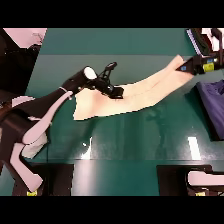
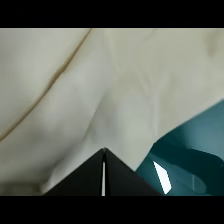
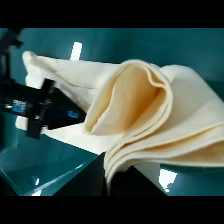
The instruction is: Fold the shirts.
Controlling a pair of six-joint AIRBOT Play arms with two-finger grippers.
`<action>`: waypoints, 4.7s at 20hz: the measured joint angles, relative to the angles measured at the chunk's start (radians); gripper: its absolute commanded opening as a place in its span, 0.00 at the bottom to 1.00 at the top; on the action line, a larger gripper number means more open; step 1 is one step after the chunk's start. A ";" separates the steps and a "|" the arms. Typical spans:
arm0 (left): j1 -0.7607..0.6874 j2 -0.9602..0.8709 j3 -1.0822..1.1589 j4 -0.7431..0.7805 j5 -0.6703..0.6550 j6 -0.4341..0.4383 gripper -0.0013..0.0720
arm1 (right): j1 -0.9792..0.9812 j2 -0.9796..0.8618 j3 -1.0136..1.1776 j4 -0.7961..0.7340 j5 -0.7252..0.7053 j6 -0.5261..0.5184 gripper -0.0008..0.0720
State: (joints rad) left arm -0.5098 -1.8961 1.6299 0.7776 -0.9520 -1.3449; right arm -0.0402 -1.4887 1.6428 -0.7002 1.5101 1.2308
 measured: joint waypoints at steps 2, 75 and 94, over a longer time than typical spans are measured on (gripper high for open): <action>-0.020 -0.051 0.055 0.000 0.004 -0.024 0.05 | 0.083 0.006 0.074 -0.001 0.004 0.020 0.03; 0.225 0.490 0.090 0.289 -0.262 -0.037 0.05 | 0.089 -0.146 -0.092 0.055 -0.256 -0.003 0.03; 0.006 0.490 0.090 0.288 -0.072 -0.037 0.05 | -0.518 0.080 -0.079 0.074 -0.518 -0.034 0.03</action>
State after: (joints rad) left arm -0.5037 -1.4063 1.7195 1.0653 -1.0245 -1.3819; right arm -0.5583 -1.4090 1.5642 -0.6258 0.9916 1.1965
